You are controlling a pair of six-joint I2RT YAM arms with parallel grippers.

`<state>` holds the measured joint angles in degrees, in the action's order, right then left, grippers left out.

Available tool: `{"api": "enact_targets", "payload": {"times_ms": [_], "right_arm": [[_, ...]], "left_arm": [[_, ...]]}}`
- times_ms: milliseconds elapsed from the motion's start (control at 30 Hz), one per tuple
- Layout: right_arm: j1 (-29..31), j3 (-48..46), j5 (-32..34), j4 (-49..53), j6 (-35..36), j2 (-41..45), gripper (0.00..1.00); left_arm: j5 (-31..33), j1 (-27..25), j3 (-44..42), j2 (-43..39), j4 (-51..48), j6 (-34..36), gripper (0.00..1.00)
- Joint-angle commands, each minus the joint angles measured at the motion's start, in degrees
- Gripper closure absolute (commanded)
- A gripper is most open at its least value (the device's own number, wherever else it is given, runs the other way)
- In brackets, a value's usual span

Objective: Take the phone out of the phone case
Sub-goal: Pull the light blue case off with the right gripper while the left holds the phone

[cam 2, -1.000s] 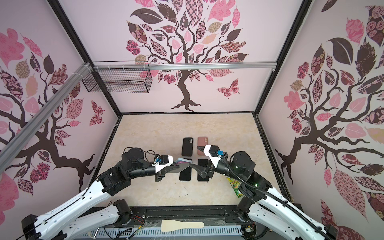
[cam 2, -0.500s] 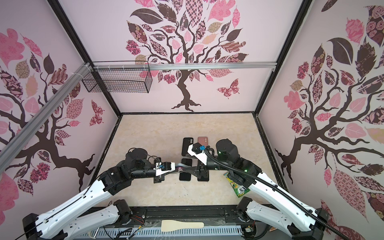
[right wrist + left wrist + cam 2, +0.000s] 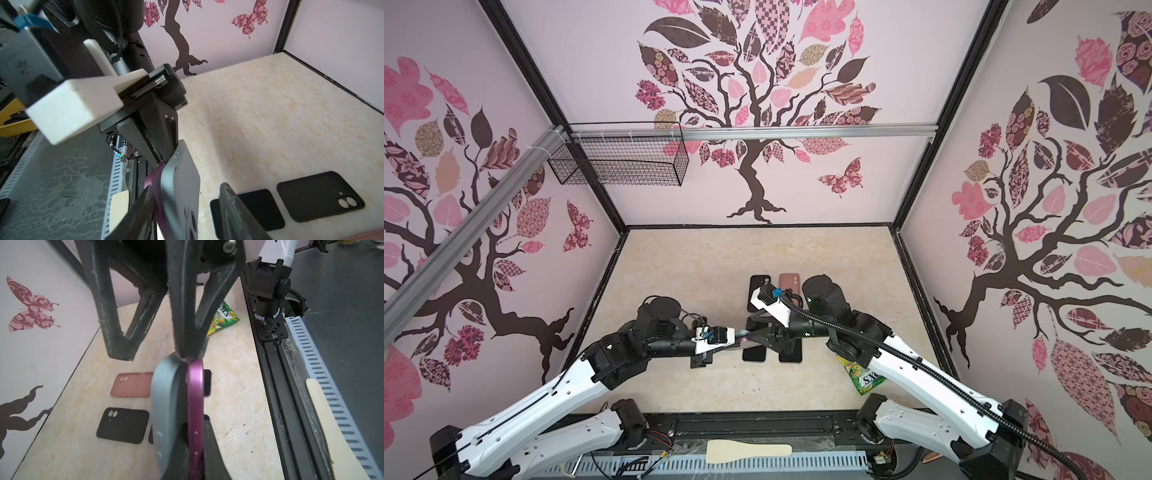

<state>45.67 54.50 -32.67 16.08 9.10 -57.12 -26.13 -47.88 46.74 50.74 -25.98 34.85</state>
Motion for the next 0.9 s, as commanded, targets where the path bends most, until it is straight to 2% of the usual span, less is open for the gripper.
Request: {"api": "enact_targets", "payload": {"times_ms": [0, 167, 333, 500, 667, 867], "right_arm": [[0.0, 2.9, 1.7, 1.2, -0.7, -1.0, 0.49], [0.1, 3.4, 3.2, 3.3, 0.1, -1.7, 0.50], [0.4, 3.6, 1.1, 5.5, 2.8, -2.0, 0.50], [2.2, 4.6, 8.5, 10.1, 5.3, -3.6, 0.52], [3.6, 4.7, 12.2, 12.1, 5.6, -5.7, 0.56], [5.5, 4.5, 10.4, 10.7, 4.5, -8.1, 0.65]], "left_arm": [[-1.7, -0.1, 4.1, -0.3, 2.3, 1.3, 1.00], [-1.5, -0.2, 4.0, -0.6, 2.4, 1.5, 1.00], [-1.0, -0.2, 4.2, -0.5, 2.5, 1.6, 1.00], [-0.6, -0.2, 4.4, -0.6, 3.1, 1.7, 1.00], [-0.2, -0.3, 4.3, -0.6, 3.7, 1.6, 1.00], [0.3, -0.8, 4.4, -0.2, 4.5, 1.5, 1.00]]}}
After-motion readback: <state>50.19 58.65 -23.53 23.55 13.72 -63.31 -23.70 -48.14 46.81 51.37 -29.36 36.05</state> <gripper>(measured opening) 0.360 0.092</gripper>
